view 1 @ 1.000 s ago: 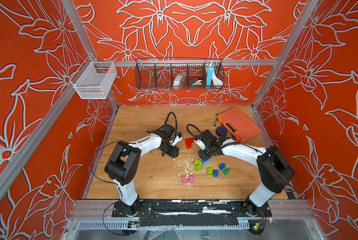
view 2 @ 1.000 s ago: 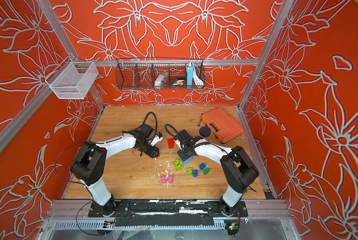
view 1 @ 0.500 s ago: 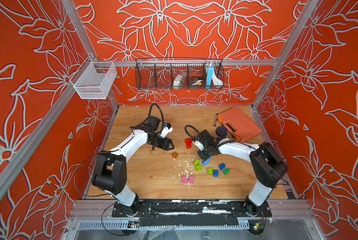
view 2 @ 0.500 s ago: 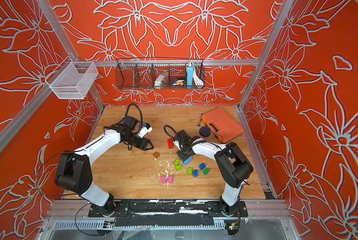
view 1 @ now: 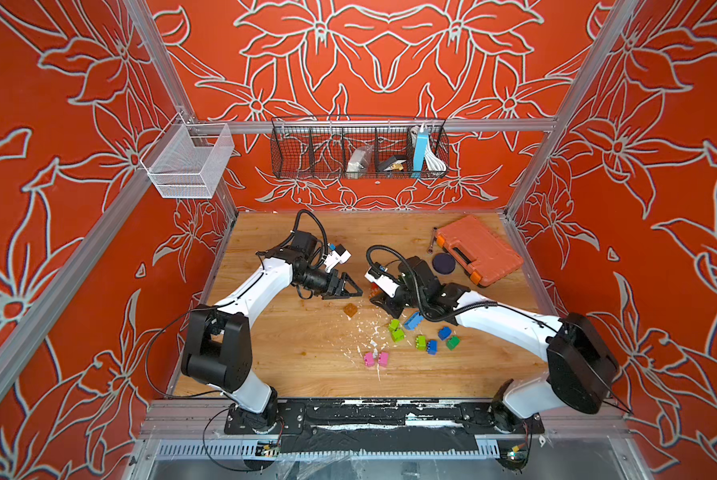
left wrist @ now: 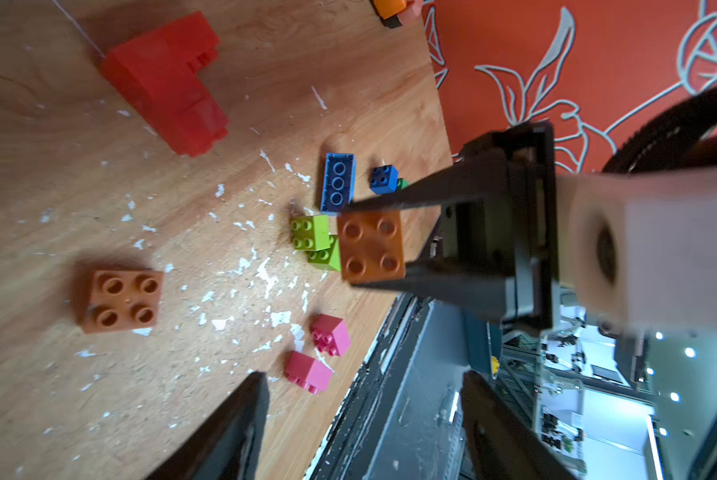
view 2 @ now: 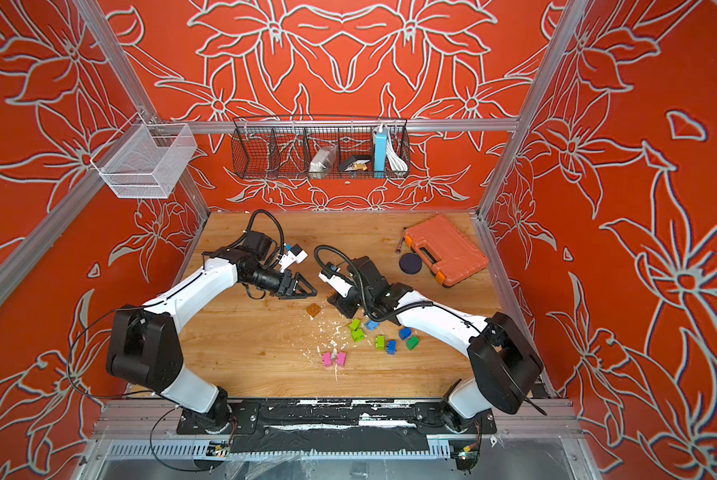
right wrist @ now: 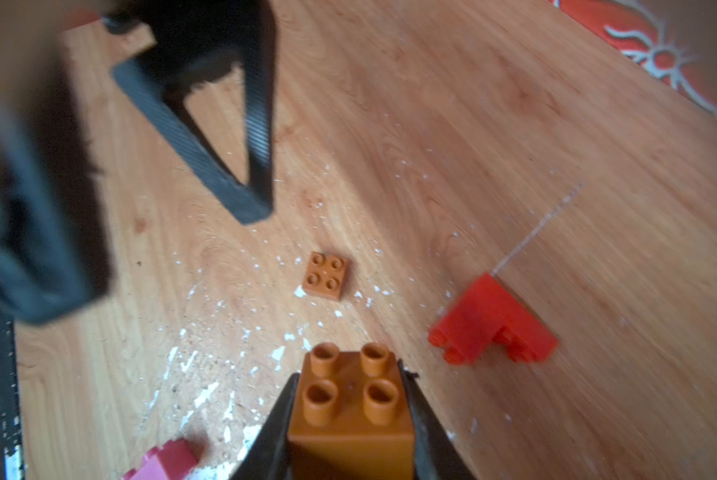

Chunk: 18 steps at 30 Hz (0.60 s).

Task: Assemble the letter h with lego
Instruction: Pick up the lego brick from the center of the board.

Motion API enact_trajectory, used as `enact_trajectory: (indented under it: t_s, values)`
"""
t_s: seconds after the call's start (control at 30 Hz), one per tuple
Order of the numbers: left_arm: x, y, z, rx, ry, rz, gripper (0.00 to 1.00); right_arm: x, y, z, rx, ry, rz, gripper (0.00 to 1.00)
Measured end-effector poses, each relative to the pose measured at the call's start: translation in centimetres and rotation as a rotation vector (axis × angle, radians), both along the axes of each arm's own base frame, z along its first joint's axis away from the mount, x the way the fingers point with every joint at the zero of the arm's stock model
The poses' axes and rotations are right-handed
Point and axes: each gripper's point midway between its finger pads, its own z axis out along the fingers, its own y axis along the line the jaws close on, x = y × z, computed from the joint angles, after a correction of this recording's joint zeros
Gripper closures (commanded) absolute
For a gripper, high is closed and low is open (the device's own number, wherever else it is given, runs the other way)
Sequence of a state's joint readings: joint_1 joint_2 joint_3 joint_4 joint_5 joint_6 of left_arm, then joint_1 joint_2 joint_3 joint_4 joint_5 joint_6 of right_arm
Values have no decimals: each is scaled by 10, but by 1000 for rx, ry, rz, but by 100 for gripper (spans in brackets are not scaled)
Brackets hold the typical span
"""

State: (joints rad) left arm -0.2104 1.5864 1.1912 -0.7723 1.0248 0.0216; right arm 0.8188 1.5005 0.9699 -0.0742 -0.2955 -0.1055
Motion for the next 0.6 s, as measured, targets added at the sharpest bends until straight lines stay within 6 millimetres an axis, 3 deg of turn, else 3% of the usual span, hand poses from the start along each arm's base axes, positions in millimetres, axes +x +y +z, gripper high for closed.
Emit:
enact_trajectory:
  t_s: [0.2,0.47,0.6]
  values:
    - [0,-4,-6,-36,87,6,32,-13,30,-1,13,-24,84,78]
    - [-2,-6,-22,-34,181,4,49,-8,39,7,36,-72,79,77]
    - [-3,-7,-21,-43,187,-2,65,-6,40,10,36,-89,78,74]
